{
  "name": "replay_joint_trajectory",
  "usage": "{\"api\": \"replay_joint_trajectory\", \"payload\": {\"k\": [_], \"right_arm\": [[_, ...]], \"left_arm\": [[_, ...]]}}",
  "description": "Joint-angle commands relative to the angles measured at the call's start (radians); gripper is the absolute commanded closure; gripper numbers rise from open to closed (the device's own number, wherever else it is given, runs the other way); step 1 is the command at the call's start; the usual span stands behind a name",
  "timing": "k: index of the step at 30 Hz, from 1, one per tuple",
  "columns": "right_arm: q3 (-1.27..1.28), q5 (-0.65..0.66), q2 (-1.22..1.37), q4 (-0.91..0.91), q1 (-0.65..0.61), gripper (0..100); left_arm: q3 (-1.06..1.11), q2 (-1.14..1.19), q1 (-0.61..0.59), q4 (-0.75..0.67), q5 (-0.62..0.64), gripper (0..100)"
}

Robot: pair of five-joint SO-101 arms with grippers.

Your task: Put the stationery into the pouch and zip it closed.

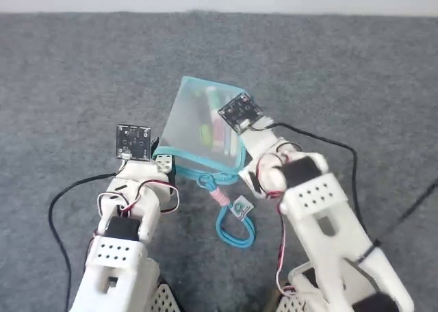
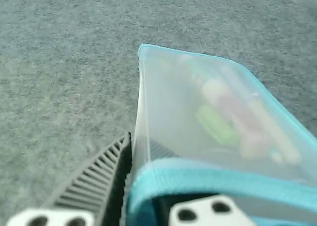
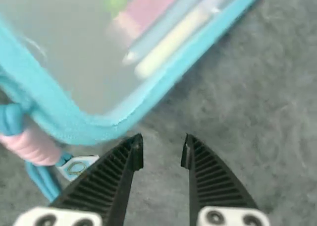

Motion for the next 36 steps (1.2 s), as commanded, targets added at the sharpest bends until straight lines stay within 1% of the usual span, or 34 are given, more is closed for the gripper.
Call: {"api": "replay_joint_trajectory", "payload": {"k": [1,3,6,9,12,18,21,25,30,32,36], "right_arm": [[-0.058,-0.015,-0.021,0.042,-0.071,87.9],[-0.058,-0.015,-0.058,0.087,-0.124,88.2],[-0.012,-0.015,-0.166,0.111,-0.214,91.7],[0.129,-0.015,-0.28,0.016,-0.282,92.8],[0.241,-0.015,-0.355,-0.054,-0.318,92.5],[0.313,-0.021,-0.36,-0.151,-0.326,80.2],[0.316,-0.023,-0.358,-0.18,-0.326,80.1],[0.348,-0.023,-0.358,-0.295,-0.326,80.1],[0.411,-0.023,-0.358,-0.407,-0.326,80.1],[0.413,-0.023,-0.358,-0.421,-0.323,81.8],[0.405,-0.017,-0.36,-0.426,-0.318,93.9]], "left_arm": [[-0.077,0.002,-0.003,-0.018,0.011,99],[-0.077,0.002,-0.003,-0.02,0.011,99],[-0.077,0.002,-0.003,-0.02,0.005,99],[-0.077,0.002,-0.002,-0.02,0.0,99],[-0.077,0.002,0.0,-0.02,0.0,99],[-0.077,0.002,0.0,-0.02,0.0,99],[-0.077,0.002,0.002,-0.02,0.0,99],[-0.074,0.002,0.035,-0.02,0.0,99],[-0.073,0.002,0.046,-0.02,-0.002,99],[-0.071,0.002,0.052,-0.02,-0.002,99],[-0.07,0.002,0.084,-0.02,-0.002,99]]}}
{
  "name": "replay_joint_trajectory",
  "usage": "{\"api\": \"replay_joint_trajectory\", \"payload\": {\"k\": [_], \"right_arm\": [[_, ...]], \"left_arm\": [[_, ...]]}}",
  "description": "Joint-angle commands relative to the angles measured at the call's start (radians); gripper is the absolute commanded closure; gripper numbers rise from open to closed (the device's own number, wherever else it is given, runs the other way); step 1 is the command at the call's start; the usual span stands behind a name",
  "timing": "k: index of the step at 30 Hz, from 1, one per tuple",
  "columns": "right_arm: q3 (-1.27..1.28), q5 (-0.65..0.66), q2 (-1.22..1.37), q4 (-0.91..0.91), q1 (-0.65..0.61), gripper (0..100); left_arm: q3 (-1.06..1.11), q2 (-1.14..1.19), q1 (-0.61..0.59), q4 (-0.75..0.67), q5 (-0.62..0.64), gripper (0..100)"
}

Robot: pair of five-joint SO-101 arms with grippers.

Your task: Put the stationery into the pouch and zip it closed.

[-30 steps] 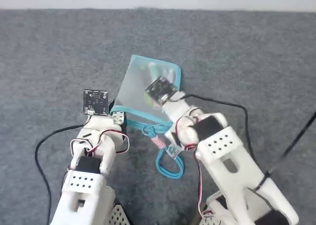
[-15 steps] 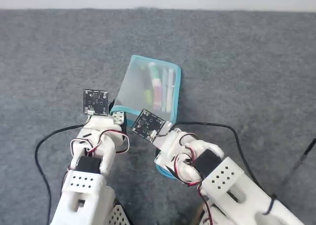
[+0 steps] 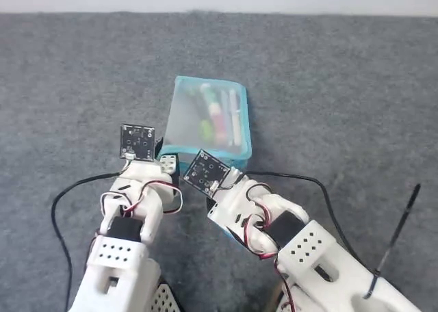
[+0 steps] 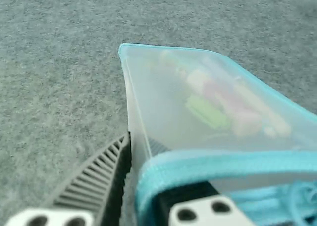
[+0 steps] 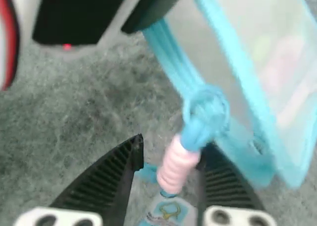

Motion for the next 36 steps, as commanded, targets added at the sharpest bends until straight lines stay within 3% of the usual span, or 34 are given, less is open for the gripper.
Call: {"api": "replay_joint_trajectory", "payload": {"k": [1,8,11,26,36], "right_arm": [[-0.026,-0.011,-0.035,-0.027,-0.004,97.1],[-0.204,-0.012,-0.044,0.222,0.194,99.2],[-0.287,-0.008,-0.039,0.302,0.214,99.2],[-0.422,0.152,-0.031,0.395,-0.071,99.2],[-0.43,0.178,-0.031,0.43,-0.088,99.2]], "left_arm": [[-0.068,0.003,0.046,-0.02,-0.005,99],[-0.054,0.003,0.101,-0.02,-0.057,99],[-0.054,0.003,0.121,-0.02,-0.058,99],[-0.054,0.003,0.187,-0.015,-0.058,99],[-0.056,0.003,0.178,-0.014,-0.055,99]]}}
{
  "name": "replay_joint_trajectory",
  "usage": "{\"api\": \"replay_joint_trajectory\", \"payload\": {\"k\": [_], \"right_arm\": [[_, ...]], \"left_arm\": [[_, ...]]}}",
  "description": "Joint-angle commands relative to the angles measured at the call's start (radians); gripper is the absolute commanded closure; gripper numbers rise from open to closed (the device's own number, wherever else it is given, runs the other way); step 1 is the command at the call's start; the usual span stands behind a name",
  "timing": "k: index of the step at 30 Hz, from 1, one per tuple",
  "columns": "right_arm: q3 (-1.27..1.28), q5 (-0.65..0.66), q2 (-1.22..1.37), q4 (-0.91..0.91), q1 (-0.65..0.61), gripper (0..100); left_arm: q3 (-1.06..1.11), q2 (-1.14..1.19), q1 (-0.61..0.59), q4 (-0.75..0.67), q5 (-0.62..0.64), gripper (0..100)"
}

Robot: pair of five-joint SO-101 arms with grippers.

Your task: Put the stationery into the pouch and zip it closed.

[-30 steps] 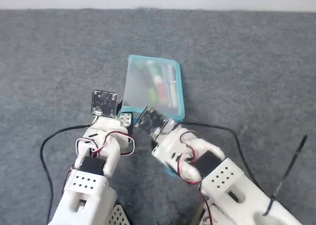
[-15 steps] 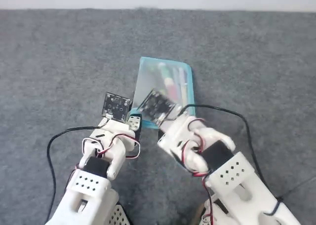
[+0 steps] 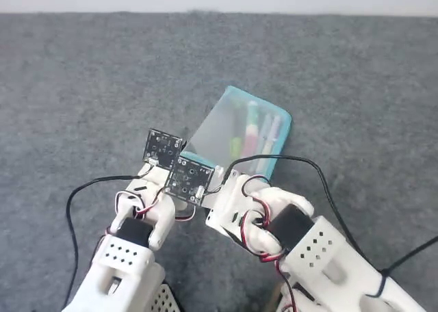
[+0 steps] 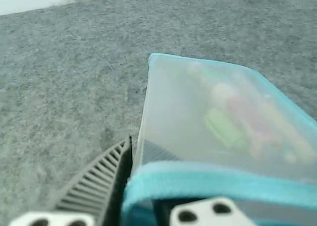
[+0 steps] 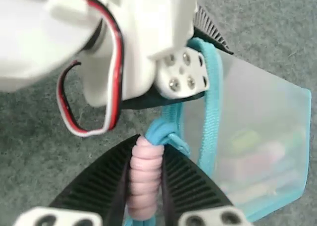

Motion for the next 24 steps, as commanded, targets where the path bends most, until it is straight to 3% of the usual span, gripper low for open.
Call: {"api": "replay_joint_trajectory", "payload": {"k": [1,5,15,24], "right_arm": [[-0.101,0.02,-0.028,0.054,-0.004,99.2],[-0.137,0.018,-0.028,0.077,0.065,99.2],[-0.281,0.02,0.159,0.079,0.048,99.2],[-0.341,0.107,0.269,0.084,-0.14,99.2]], "left_arm": [[-0.056,0.003,0.002,-0.015,-0.003,99],[-0.073,0.002,-0.097,-0.018,0.046,99],[-0.081,0.002,-0.173,-0.015,0.069,99],[-0.081,0.002,-0.172,-0.015,0.069,99]]}}
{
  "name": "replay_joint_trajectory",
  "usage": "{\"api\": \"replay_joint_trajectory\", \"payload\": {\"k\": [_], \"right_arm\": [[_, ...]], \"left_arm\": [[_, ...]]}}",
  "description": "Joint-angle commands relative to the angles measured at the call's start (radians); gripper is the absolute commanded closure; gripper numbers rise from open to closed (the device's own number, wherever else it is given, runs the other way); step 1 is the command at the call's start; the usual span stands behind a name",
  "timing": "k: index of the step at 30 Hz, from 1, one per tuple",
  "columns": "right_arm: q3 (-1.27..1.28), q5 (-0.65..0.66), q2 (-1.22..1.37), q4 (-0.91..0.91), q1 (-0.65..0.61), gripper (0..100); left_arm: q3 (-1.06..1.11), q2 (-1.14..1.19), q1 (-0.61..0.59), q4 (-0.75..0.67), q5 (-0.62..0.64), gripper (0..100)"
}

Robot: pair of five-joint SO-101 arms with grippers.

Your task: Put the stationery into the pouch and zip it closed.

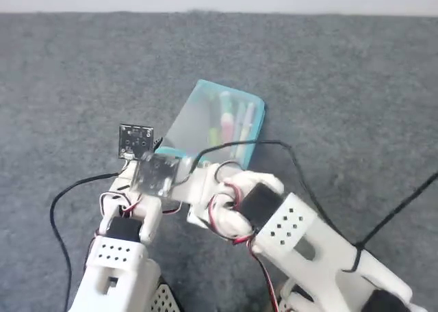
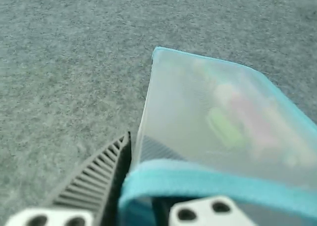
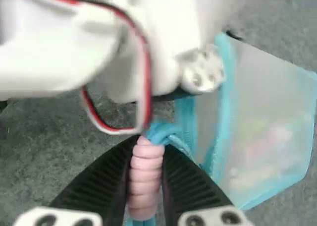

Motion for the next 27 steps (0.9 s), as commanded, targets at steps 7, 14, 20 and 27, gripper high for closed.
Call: {"api": "replay_joint_trajectory", "payload": {"k": [7,14,20,27], "right_arm": [[-0.063,0.031,-0.028,0.067,-0.061,98.9],[-0.063,-0.023,-0.16,0.179,-0.058,88.6],[-0.061,-0.021,-0.242,0.197,-0.059,76.6],[-0.061,-0.005,-0.272,0.262,-0.051,76.3]], "left_arm": [[-0.081,0.002,-0.002,-0.017,0.015,99],[-0.081,0.003,0.005,-0.018,0.009,99],[-0.081,0.003,0.005,-0.017,0.008,99],[-0.081,0.003,0.005,-0.017,0.008,99]]}}
